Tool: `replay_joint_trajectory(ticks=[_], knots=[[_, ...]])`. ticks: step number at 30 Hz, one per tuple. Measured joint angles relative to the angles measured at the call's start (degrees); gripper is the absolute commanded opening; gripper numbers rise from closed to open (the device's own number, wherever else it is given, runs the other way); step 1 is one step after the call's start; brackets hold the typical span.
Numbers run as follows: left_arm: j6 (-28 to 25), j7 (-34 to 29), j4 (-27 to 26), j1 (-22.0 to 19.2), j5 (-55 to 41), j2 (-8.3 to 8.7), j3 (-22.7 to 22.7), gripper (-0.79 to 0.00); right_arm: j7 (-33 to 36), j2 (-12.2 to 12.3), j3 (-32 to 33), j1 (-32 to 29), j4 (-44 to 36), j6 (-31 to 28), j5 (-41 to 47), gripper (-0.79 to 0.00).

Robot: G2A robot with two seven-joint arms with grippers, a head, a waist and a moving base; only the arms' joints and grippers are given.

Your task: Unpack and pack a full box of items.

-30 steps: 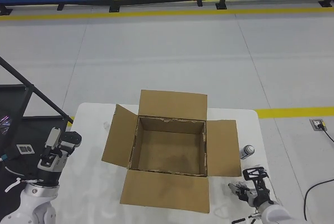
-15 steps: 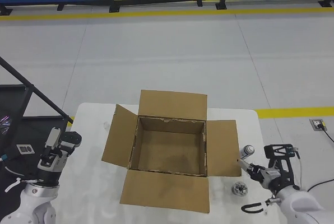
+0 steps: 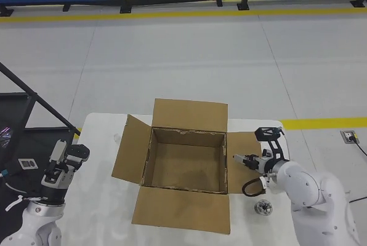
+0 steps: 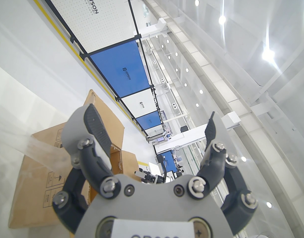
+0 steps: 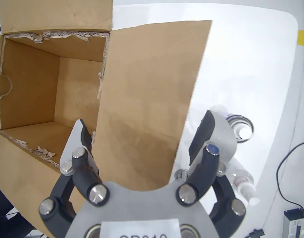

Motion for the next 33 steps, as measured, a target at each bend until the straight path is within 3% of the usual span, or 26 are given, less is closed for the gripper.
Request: replay_joint_trajectory(ticks=[12,16,25,33], knots=[[0.0,0.0,0.0,0.0,0.0,0.0,0.0,0.0,0.55,0.04,-6.06,5.6,4.3,1.43,-1.67,0.0],[0.0,0.0,0.0,0.0,0.0,0.0,0.0,0.0,0.22,0.27,-5.67,5.3,2.43,2.63,-2.62,0.0],[0.0,0.23,-0.1,-0.01,0.2,0.01,-0.08,0.0,-1.51,1.46,0.77,-4.71,-12.81,4.01,-5.24,0.0],[0.41,3.07,2.55,0.06,0.96,0.42,-3.33,0.0,-3.48,2.58,2.68,-16.48,-26.37,-1.83,-15.2,0.0]])
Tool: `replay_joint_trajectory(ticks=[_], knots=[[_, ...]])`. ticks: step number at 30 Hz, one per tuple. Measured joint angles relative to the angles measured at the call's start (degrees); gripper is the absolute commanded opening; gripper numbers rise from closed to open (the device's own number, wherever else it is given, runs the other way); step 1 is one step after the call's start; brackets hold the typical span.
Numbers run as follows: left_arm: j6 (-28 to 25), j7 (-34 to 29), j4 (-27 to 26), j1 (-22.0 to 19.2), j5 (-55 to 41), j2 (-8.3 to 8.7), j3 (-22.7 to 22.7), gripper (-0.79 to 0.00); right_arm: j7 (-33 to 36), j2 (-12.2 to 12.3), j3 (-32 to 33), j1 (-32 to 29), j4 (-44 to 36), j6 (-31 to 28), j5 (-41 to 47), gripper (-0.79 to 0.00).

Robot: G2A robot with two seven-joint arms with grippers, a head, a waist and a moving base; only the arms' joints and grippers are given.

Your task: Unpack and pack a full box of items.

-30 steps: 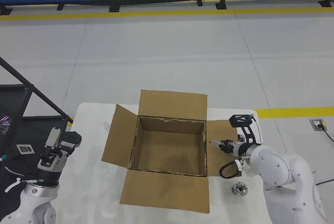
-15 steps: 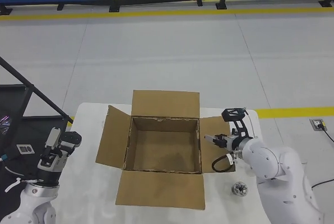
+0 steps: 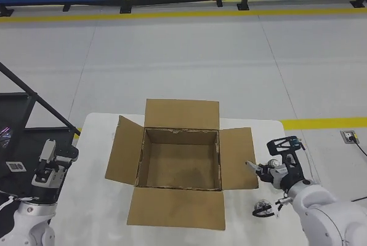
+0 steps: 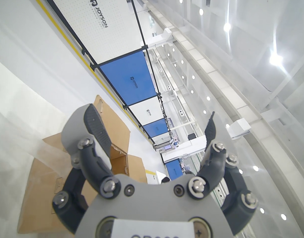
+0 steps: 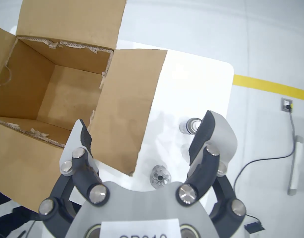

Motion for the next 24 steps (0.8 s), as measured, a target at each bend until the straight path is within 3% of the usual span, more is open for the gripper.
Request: replay_joint_trajectory(ticks=[3,19,24], knots=[[-0.19,1.46,1.56,0.59,0.0,0.03,-0.68,0.0,-0.92,0.02,0.7,-3.87,-2.82,2.08,-2.5,0.0],[-0.16,1.51,1.67,0.69,0.54,0.07,-0.7,0.0,-0.88,0.02,0.66,-3.3,-2.54,1.99,-1.97,0.0],[-0.65,-3.39,1.34,1.33,7.43,0.75,-0.53,0.0,-2.48,0.26,2.63,-5.76,-1.14,-1.93,2.93,0.0]])
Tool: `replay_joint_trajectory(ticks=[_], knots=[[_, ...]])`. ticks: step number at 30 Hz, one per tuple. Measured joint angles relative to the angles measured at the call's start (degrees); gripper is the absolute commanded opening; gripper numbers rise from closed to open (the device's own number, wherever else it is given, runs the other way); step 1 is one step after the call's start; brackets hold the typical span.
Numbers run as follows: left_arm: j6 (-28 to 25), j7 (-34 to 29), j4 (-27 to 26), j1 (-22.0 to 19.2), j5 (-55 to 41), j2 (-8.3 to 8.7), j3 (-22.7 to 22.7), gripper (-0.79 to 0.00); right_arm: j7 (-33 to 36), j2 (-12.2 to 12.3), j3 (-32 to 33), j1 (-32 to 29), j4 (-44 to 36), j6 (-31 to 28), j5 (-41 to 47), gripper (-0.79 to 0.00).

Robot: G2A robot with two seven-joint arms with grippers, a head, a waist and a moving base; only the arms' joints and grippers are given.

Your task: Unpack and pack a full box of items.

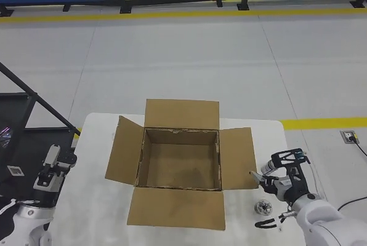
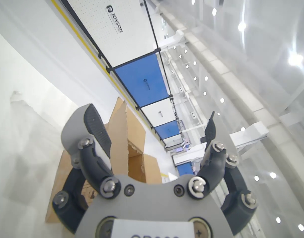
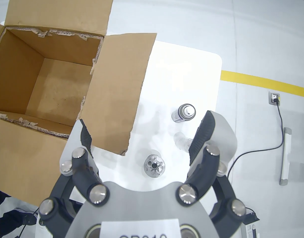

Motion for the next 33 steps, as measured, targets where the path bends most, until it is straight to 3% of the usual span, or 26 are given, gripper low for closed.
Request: replay_joint_trajectory(ticks=[5,15,18,23,33], knots=[[-1.22,-4.32,-0.02,0.49,2.97,0.57,0.16,0.0,2.04,0.75,5.66,-4.37,0.6,-7.71,5.65,0.0],[-3.51,-4.74,0.53,0.83,4.57,0.95,-0.08,0.0,-4.73,1.6,15.19,-20.45,0.01,-20.04,11.86,0.0],[-3.51,-4.73,0.52,0.83,4.58,0.94,-0.07,0.0,-5.89,1.66,15.39,-23.64,0.38,-20.61,12.34,0.0],[-3.51,-4.73,0.52,0.83,4.58,0.94,-0.07,0.0,-4.56,1.79,10.49,-21.41,3.83,-16.7,8.66,0.0],[-3.52,-4.73,0.52,0.83,4.58,0.94,-0.07,0.0,-3.76,2.04,3.46,-9.59,19.18,-12.19,10.49,0.0]])
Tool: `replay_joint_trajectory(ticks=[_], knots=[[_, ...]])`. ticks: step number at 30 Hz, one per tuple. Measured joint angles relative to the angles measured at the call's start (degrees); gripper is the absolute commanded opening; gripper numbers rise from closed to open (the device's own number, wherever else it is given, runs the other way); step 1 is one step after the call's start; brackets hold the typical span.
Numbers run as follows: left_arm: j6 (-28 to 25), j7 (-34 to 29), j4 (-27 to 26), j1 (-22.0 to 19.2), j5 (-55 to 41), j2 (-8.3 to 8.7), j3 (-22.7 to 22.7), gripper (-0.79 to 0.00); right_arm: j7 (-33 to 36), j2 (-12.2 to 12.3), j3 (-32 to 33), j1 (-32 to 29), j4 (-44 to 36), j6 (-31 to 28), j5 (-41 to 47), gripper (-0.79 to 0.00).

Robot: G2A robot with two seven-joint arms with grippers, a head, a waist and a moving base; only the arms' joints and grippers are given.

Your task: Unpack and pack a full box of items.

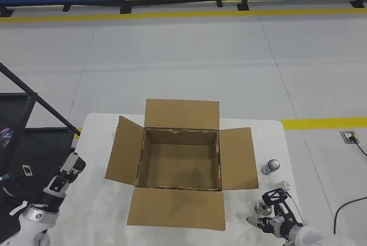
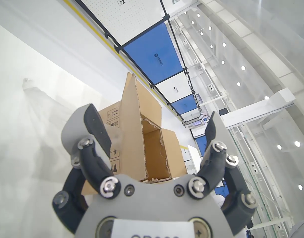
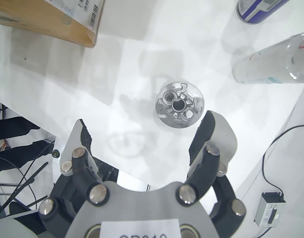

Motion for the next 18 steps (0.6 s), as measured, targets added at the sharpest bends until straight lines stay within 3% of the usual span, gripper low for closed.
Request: replay_joint_trajectory(ticks=[5,14,16,18], knots=[[0.0,0.0,0.0,0.0,0.0,0.0,0.0,0.0,-2.08,0.05,-0.79,3.0,3.81,4.67,-2.09,0.0],[0.0,0.0,0.0,0.0,0.0,0.0,0.0,0.0,0.25,0.5,-1.99,4.84,5.97,4.7,-1.79,0.0],[0.0,0.0,0.0,0.0,0.0,0.0,0.0,0.0,0.2,0.59,-2.42,4.99,6.18,4.68,-2.16,-0.031],[0.0,0.0,0.0,0.0,0.0,0.0,0.0,0.0,0.22,0.68,-2.87,5.29,6.53,5.05,-2.89,-0.142]])
